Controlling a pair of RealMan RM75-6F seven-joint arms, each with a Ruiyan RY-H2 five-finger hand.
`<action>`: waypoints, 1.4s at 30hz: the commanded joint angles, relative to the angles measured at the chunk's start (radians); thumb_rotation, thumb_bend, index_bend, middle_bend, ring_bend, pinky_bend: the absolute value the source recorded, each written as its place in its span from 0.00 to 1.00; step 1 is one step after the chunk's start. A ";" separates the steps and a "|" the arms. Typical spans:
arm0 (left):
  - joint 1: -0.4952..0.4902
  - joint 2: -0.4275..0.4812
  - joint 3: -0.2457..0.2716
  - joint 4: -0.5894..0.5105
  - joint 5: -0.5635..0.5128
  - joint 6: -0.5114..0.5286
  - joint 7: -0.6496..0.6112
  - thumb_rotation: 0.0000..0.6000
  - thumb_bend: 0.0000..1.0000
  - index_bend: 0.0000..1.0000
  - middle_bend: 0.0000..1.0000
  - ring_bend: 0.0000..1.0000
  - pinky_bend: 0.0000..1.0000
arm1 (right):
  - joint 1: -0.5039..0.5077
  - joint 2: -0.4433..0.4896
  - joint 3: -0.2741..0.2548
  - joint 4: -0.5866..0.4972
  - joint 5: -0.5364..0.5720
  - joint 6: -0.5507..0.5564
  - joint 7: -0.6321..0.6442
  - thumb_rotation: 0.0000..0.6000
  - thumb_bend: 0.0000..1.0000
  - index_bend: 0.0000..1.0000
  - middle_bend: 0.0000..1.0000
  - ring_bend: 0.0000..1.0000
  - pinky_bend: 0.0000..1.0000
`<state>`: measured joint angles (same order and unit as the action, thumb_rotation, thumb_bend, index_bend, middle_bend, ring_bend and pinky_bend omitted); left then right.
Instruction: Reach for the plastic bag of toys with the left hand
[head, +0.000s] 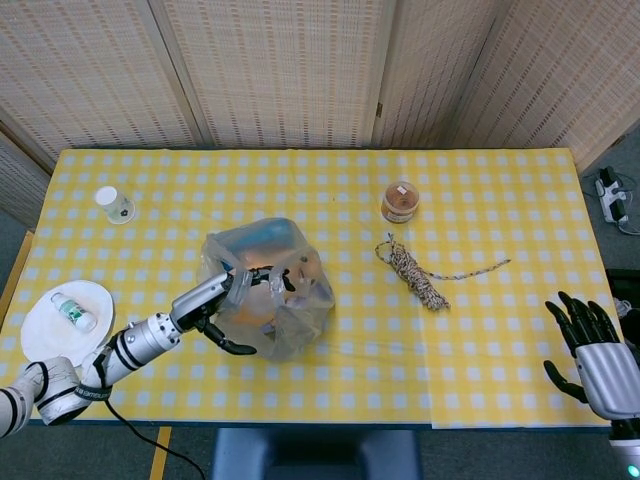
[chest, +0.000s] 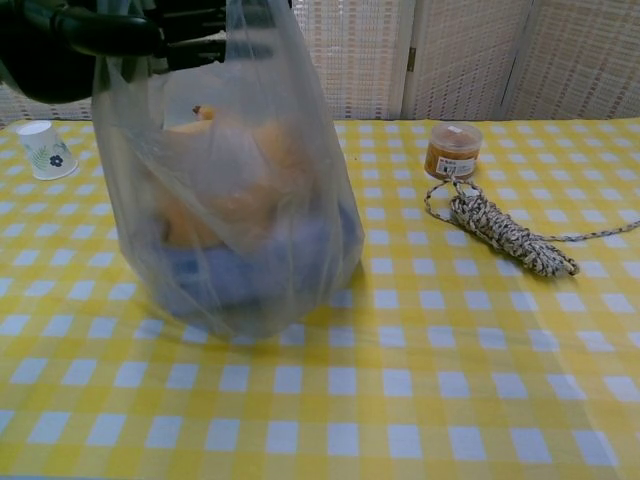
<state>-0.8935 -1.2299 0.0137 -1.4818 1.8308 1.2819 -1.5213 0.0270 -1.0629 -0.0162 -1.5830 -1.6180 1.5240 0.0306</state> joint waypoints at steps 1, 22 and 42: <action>-0.025 0.000 0.001 -0.011 -0.004 -0.021 -0.027 1.00 0.16 0.20 0.25 0.10 0.11 | -0.002 0.002 0.000 0.002 -0.002 0.005 0.006 1.00 0.36 0.00 0.00 0.00 0.00; -0.130 -0.013 0.026 -0.050 0.022 -0.056 -0.159 1.00 0.16 0.20 0.24 0.15 0.16 | -0.008 0.006 0.000 0.007 -0.011 0.018 0.026 1.00 0.36 0.00 0.00 0.00 0.00; -0.159 0.064 0.009 -0.282 -0.145 -0.118 -0.201 1.00 0.42 0.58 0.74 0.71 0.88 | -0.018 0.013 -0.004 0.012 -0.031 0.042 0.047 1.00 0.36 0.00 0.00 0.00 0.00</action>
<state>-1.0700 -1.1867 0.0381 -1.7036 1.7531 1.1944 -1.7929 0.0090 -1.0496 -0.0196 -1.5713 -1.6488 1.5663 0.0780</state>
